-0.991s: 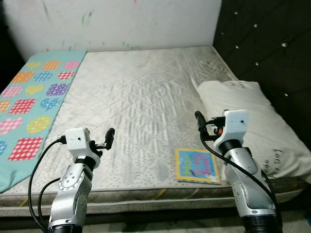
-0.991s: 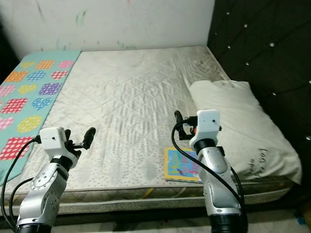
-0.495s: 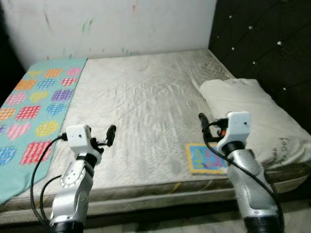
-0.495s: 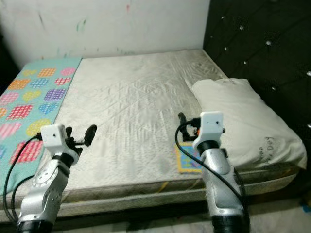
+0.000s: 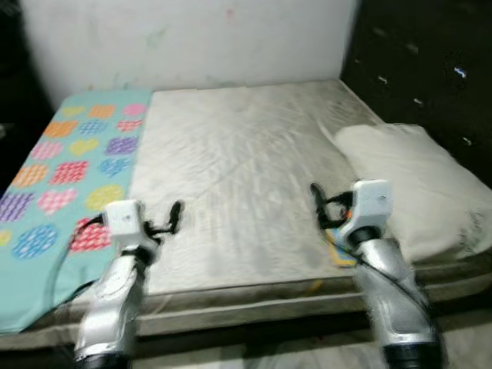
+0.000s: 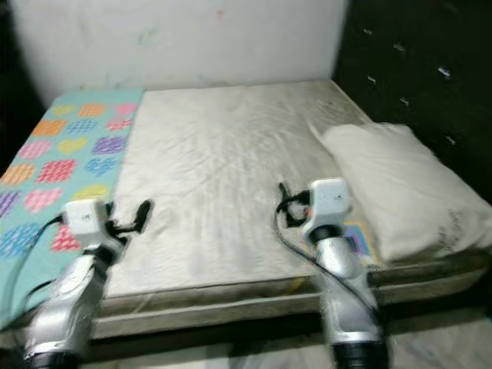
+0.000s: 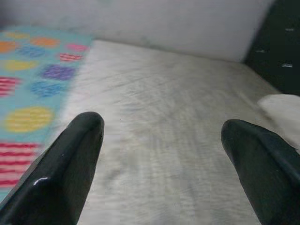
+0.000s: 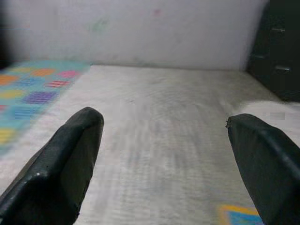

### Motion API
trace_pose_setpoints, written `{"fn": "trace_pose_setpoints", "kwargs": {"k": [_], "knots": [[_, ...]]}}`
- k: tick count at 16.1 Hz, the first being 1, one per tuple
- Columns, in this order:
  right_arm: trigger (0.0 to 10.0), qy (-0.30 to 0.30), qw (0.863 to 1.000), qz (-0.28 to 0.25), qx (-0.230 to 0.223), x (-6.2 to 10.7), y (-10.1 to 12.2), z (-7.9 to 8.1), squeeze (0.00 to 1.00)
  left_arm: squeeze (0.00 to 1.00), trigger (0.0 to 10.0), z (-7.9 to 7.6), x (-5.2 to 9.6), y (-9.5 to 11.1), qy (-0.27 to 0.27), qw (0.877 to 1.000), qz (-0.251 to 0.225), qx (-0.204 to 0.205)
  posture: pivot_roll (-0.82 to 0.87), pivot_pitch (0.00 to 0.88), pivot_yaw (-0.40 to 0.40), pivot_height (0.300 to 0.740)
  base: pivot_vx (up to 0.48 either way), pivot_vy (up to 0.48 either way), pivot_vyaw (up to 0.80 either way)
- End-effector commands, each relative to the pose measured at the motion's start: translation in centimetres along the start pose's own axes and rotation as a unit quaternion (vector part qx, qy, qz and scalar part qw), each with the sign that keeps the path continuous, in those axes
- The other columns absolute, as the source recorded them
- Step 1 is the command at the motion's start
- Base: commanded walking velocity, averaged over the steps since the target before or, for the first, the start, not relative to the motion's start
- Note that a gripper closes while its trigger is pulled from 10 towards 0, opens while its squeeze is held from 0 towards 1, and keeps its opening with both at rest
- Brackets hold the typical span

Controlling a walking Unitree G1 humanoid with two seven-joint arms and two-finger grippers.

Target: Clean up the room

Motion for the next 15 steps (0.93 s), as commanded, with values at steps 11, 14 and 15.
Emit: {"fn": "trace_pose_setpoints", "kwargs": {"k": [11,14,15], "knots": [[10.0,-0.005,1.0,0.005,0.011,0.25,-0.27,-0.61,0.0,0.0,10.0,-1.2,0.22,0.3,-0.044,0.999,-0.01,-0.003,-0.2,0.0,0.025,0.74,0.272,0.0,0.0],[10.0,-0.008,1.0,0.007,0.012,0.28,-0.36,-0.71,0.0,0.0,10.0,-1.18,0.17,0.33,-0.045,0.999,-0.008,-0.005,-0.2,0.0,0.03,0.74,0.412,0.0,0.0],[10.0,-0.009,1.0,0.007,0.012,0.26,-0.38,-0.73,0.0,0.0,10.0,-1.19,0.11,0.35,-0.045,0.999,-0.008,-0.005,-0.2,0.0,0.03,0.74,0.409,0.0,0.0]]}}
Point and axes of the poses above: a point about 5 cm out from each wrist's last joint towards the gripper, its own x axis pointing back from the gripper into the wrist, its own y axis along the axis of the wrist's last joint, z = x × y, the point moved 2 cm from there along -x, pointing out of the wrist towards the gripper, and after that the axes turned 14 degrees about x, right-handed, at the moved point
